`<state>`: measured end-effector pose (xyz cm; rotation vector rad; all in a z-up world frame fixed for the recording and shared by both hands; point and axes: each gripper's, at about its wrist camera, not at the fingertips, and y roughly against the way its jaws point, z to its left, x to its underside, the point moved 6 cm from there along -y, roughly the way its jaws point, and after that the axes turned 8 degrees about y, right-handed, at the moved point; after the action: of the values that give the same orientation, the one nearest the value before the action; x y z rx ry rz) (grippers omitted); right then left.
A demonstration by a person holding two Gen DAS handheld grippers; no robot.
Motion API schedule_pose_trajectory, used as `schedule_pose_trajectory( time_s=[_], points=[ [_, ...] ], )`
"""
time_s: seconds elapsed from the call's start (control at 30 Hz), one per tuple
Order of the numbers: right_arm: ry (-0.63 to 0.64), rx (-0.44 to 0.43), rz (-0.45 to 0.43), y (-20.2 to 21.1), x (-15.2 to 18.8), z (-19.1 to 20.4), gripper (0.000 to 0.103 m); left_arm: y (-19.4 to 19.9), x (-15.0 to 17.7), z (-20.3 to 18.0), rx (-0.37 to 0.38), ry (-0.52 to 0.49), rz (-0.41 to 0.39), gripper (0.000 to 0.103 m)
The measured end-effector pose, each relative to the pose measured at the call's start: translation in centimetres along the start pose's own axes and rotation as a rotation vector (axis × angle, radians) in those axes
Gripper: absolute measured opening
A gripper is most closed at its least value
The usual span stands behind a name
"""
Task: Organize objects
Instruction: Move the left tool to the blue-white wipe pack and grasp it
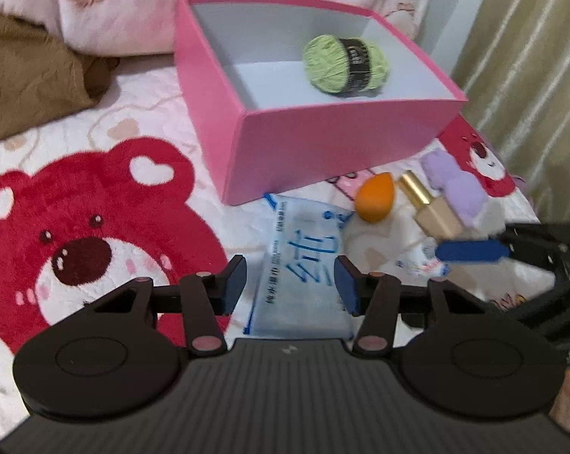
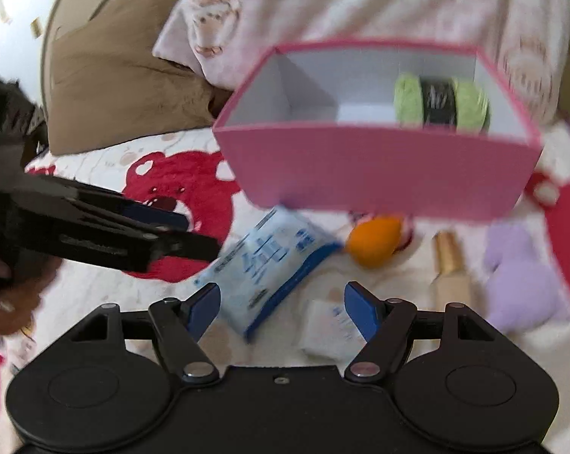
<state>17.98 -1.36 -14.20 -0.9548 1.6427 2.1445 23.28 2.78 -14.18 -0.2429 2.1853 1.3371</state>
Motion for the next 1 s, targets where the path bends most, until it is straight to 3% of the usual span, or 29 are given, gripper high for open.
schedule_pose_trajectory(
  time_s=[0.1,0.2,0.3,0.37,0.47,0.63,0.77,0.9,1.0],
  points=[
    [-0.019,0.057,0.065,-1.5,0.0,0.3,0.076,-1.8,0.1,0.9,-0.001,0.048,0.011,0.039],
    [-0.04,0.009,0.06,-2.8,-0.8,0.5,0.076,-3.3,0.1,1.6,0.014,0.124,0.031,0.026],
    [0.008,0.02,0.037,-4.7,-0.5,0.0,0.06,-3.8,0.5,2.0,0.053,0.192,0.051,0.021],
    [0.003,-0.008,0.038,-5.7,0.3,-0.6,0.037,-3.9,0.9,2.2,0.07,0.245,0.06,0.021],
    [-0.009,-0.032,0.017,-5.5,0.3,-1.1,0.025,-3.5,1.5,1.8,0.117,0.346,0.089,0.021],
    [0.043,-0.031,0.068,-5.3,0.8,-0.4,0.024,-3.3,2.4,0.8,0.078,0.382,0.076,0.021],
    [0.083,-0.047,0.109,-5.8,1.5,0.3,0.033,-3.4,2.5,0.5,0.025,0.392,0.057,0.02],
    [-0.002,-0.073,0.097,-6.5,1.1,-0.6,0.036,-4.2,2.4,0.2,-0.05,0.294,0.048,0.021],
    [0.002,-0.083,0.08,-6.4,1.1,-0.7,0.037,-3.9,2.6,0.1,-0.015,0.301,0.044,0.02]
  ],
)
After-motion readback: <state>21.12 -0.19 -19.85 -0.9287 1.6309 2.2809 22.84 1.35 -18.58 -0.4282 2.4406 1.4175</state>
